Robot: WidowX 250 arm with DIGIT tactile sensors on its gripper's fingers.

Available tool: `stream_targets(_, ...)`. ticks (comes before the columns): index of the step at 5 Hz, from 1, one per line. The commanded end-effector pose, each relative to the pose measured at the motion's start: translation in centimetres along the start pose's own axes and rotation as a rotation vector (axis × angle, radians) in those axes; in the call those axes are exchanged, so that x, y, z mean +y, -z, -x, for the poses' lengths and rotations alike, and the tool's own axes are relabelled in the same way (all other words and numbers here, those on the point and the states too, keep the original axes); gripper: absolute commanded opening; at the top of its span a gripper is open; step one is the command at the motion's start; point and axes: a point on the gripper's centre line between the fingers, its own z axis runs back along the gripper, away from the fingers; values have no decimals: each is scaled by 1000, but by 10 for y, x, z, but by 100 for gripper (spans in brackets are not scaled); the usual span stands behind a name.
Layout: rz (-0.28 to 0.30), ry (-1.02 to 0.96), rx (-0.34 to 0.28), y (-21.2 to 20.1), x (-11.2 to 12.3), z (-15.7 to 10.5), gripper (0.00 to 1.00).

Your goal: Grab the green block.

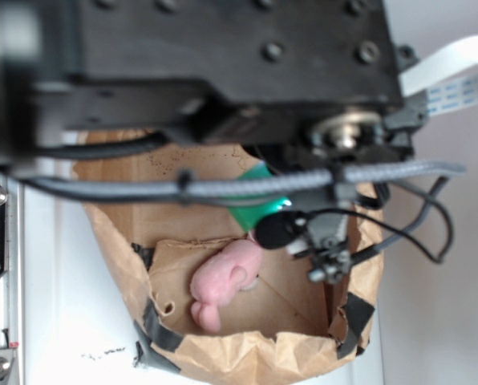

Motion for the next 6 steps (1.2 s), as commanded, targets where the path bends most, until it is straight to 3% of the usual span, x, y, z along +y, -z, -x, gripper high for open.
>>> stream_targets(1,-7,56,-73,-53,34,-9,0)
stream_targets(2,-13,82,-124,-56,35,-6,0)
stream_targets(4,37,128,-145,-57,28,6,0)
stream_targets(6,36,133,-133,-53,25,7,0)
